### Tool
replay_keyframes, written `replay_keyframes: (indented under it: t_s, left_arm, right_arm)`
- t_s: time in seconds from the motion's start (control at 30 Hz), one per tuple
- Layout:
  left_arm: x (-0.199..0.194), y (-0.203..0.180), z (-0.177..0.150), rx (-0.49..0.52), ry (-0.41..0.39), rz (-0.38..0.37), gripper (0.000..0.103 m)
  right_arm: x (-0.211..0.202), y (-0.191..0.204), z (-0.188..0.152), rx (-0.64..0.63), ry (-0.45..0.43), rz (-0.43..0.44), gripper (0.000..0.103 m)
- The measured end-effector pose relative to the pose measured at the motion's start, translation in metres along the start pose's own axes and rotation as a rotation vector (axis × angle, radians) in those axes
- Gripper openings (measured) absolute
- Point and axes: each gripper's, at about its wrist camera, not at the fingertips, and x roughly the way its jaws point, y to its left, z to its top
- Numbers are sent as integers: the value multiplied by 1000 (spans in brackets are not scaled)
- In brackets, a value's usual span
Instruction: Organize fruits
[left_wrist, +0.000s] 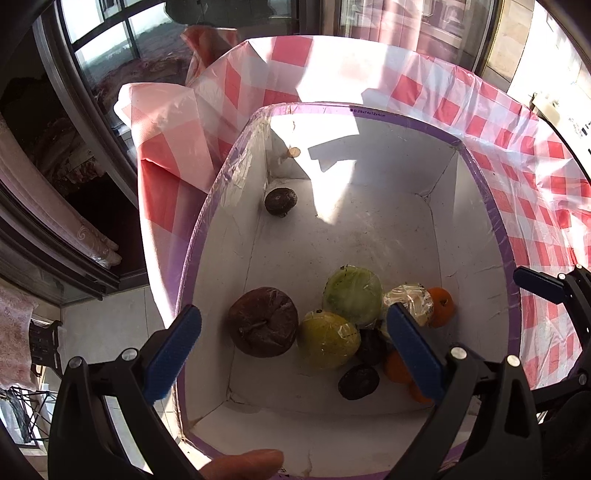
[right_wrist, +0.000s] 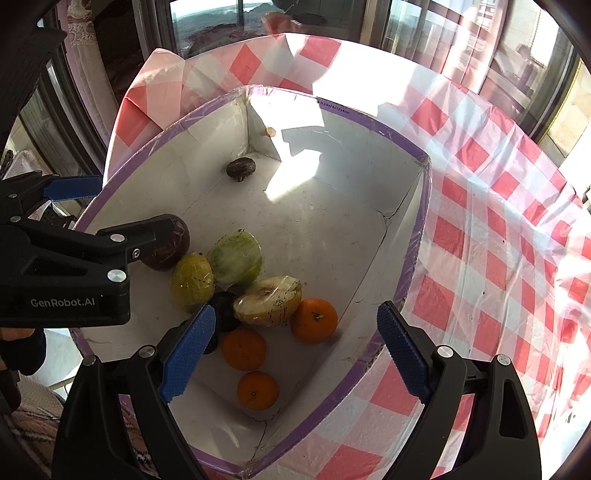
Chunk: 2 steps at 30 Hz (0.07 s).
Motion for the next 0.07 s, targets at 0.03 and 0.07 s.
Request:
replay_keyframes:
  t_s: [0.03,0.07]
  left_arm:
    - [1,-2,-2,1,7,7,100]
    - [2,-4,-3,5,11,15,100]
  right_arm:
    - [0,-2,-1,2,-5,7,87]
    - [0,-3,-2,3,-9,14,87]
